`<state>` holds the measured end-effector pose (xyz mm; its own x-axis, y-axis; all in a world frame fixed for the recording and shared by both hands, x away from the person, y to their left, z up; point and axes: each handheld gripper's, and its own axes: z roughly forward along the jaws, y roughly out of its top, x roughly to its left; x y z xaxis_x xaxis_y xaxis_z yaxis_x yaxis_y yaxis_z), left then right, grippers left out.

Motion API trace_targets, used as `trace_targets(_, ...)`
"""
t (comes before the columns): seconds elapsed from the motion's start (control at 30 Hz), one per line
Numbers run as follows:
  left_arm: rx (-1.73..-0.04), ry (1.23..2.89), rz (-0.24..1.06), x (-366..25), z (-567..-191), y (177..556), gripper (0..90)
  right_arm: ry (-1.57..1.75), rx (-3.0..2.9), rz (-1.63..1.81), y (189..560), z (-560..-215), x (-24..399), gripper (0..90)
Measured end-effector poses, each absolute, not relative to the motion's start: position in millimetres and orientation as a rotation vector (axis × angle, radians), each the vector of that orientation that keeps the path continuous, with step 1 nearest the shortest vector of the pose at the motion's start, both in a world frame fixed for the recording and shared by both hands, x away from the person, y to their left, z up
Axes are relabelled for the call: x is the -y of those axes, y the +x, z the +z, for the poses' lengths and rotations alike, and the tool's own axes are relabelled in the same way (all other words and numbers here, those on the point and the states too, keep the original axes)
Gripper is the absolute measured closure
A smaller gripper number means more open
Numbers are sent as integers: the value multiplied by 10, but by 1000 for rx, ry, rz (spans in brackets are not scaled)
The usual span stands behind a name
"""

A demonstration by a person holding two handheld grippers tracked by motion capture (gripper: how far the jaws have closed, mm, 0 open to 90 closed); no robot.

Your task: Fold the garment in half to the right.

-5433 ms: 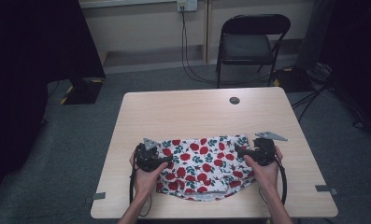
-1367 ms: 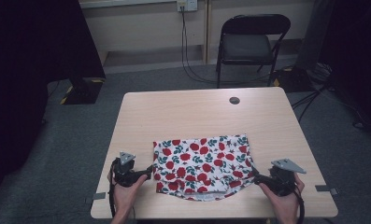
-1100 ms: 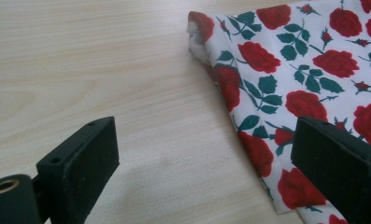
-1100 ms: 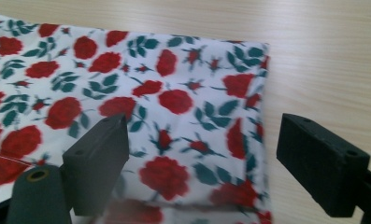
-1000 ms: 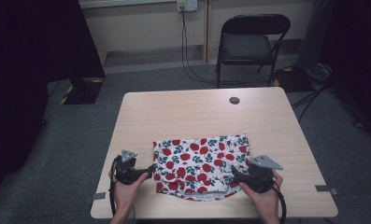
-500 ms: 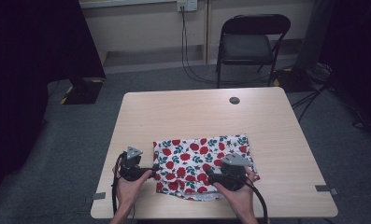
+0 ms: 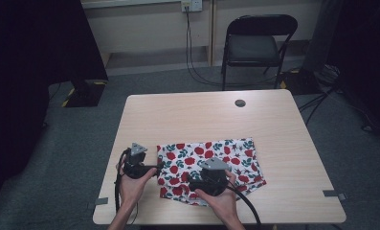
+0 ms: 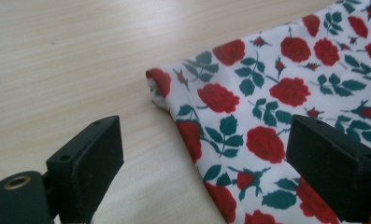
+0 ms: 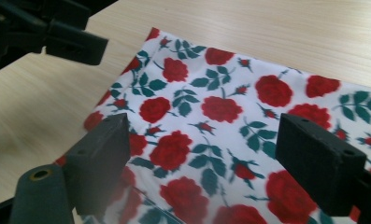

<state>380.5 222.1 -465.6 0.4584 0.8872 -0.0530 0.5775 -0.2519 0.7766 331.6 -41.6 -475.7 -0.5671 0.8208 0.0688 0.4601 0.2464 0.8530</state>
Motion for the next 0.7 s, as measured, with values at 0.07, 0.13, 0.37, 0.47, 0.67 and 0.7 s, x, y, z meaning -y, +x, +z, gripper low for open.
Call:
trace_targets(0.07,-1215,1953,520,-2218,-4623,3830,110,1172,-2147,1253,3320,-4746,362,168)
trace_targets(0.13,-1217,1947,514,-2204,-4606,3859,116,1168,-2162,1251,3320,-4737,311,168)
trace_targets(0.37,-1207,1962,500,-2140,-4591,3984,131,1120,-2205,1249,3308,-4713,114,169)
trace_targets(0.47,-1215,1960,471,-2137,-4617,4047,133,1093,-2224,1255,3294,-4703,17,168)
trace_targets(0.67,-1222,1949,458,-2139,-4685,4149,127,1075,-2284,1245,3307,-4790,-168,190)
trace_targets(0.7,-1218,1958,457,-2131,-4703,4166,126,1069,-2294,1232,3307,-4817,-210,193)
